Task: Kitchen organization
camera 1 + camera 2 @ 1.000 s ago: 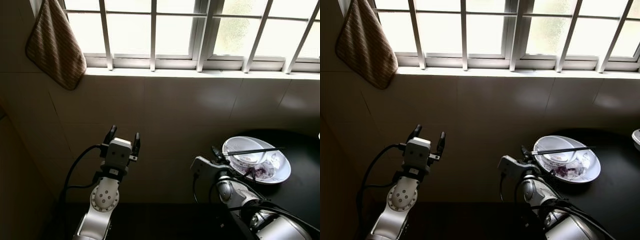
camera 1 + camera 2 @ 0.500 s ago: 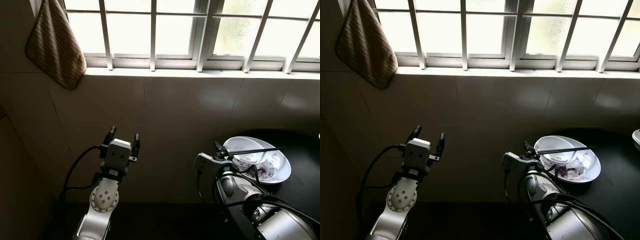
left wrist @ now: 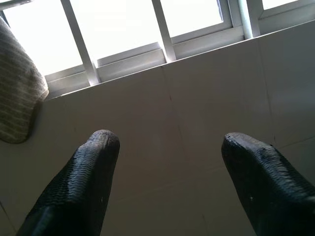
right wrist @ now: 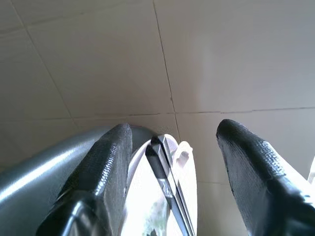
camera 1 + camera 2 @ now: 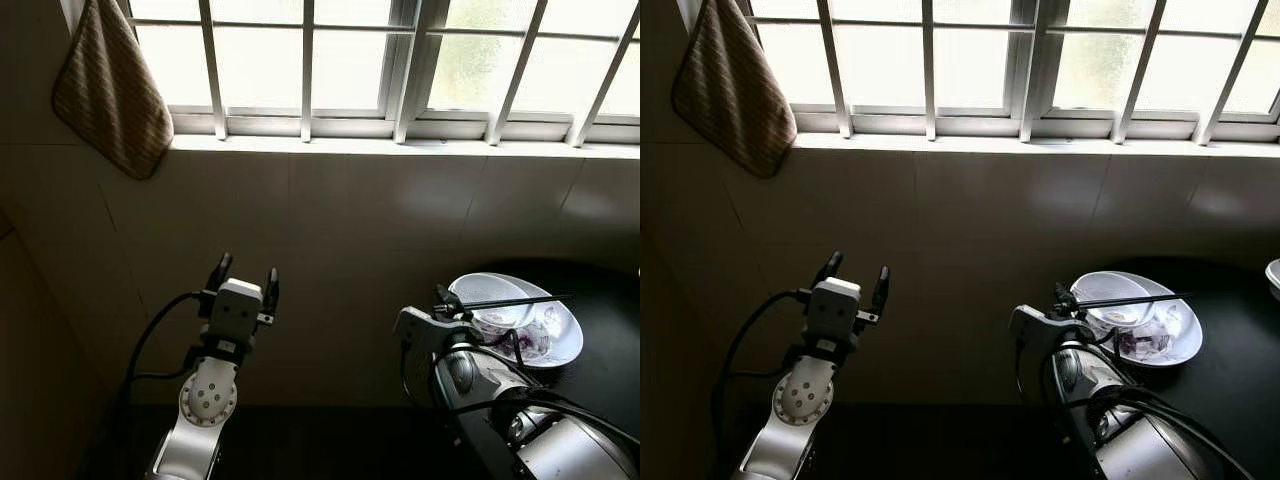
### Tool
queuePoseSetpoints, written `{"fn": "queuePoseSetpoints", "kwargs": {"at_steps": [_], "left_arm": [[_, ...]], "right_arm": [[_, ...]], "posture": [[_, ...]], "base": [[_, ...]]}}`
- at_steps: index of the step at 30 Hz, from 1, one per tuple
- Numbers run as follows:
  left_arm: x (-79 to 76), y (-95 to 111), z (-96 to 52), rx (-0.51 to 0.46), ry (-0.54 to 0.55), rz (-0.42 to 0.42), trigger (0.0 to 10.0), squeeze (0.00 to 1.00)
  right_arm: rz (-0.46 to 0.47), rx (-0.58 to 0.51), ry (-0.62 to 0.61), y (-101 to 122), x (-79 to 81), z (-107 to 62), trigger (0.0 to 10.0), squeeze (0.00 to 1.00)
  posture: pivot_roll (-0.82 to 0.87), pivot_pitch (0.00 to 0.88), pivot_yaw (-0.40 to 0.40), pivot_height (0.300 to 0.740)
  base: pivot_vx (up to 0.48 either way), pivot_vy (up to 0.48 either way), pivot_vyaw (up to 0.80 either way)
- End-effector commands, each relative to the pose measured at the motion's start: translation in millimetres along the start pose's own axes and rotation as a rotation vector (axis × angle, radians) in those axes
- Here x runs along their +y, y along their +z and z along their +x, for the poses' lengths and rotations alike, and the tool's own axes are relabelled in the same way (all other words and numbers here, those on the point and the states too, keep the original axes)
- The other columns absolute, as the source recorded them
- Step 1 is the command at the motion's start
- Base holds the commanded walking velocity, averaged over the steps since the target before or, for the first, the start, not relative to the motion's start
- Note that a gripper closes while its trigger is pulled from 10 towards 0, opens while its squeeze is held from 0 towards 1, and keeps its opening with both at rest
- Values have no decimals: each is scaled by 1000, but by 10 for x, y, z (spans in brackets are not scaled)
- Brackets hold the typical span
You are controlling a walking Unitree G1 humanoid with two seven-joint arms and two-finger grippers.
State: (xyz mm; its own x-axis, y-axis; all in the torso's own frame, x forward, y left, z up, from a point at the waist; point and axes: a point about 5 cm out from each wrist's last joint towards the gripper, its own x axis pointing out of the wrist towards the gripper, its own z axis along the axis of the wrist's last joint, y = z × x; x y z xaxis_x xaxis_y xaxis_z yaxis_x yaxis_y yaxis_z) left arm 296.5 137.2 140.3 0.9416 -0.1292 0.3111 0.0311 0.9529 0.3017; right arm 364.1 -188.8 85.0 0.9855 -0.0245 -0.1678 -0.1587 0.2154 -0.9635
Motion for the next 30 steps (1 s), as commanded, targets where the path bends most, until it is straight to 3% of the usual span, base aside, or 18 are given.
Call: {"fn": "queuePoseSetpoints", "kwargs": {"at_steps": [1, 12, 13, 15, 16, 17, 18, 19, 30], "left_arm": [[-2, -20, -13, 8, -2, 4, 10000, 0], [-15, -31, -21, 11, -2, 3, 10000, 0], [-16, -32, -20, 12, -2, 3, 10000, 0], [-19, -33, -19, 12, -2, 3, 10000, 0], [-18, -34, -19, 13, -2, 3, 10000, 0], [-12, -38, -20, 13, -1, 4, 10000, 0], [-8, -40, -21, 14, -1, 5, 10000, 0], [-5, -43, -23, 15, 0, 6, 10000, 0], [2, -65, -36, 24, 3, 10, 10000, 0]], "right_arm": [[-26, 15, -7, -54, -86, 24, 10000, 0], [-40, 32, -7, -123, -144, 31, 10000, 0], [-38, 33, -6, -125, -146, 32, 9020, 0], [-36, 34, -5, -128, -147, 32, 9020, 0], [-34, 34, -3, -128, -146, 31, 4706, 0], [-34, 31, 0, -124, -143, 31, 1843, 0], [-36, 29, 1, -122, -142, 31, 1843, 0], [-36, 28, 1, -121, -143, 32, 196, 0], [-25, 44, 12, -141, -130, 27, 0, 0]], "posture": [[88, 0, -37, 736], [86, 0, -42, 736], [87, 0, -42, 736], [87, 0, -42, 736], [89, 0, -43, 736], [90, 0, -44, 736], [90, 0, -44, 736], [91, 0, -45, 736], [91, 0, -47, 736]], "base": [[0, 0, 0], [0, 0, 0], [0, 0, 0], [0, 0, 0], [0, 0, 0], [0, 0, 0], [0, 0, 0], [0, 0, 0], [0, 0, 0]]}}
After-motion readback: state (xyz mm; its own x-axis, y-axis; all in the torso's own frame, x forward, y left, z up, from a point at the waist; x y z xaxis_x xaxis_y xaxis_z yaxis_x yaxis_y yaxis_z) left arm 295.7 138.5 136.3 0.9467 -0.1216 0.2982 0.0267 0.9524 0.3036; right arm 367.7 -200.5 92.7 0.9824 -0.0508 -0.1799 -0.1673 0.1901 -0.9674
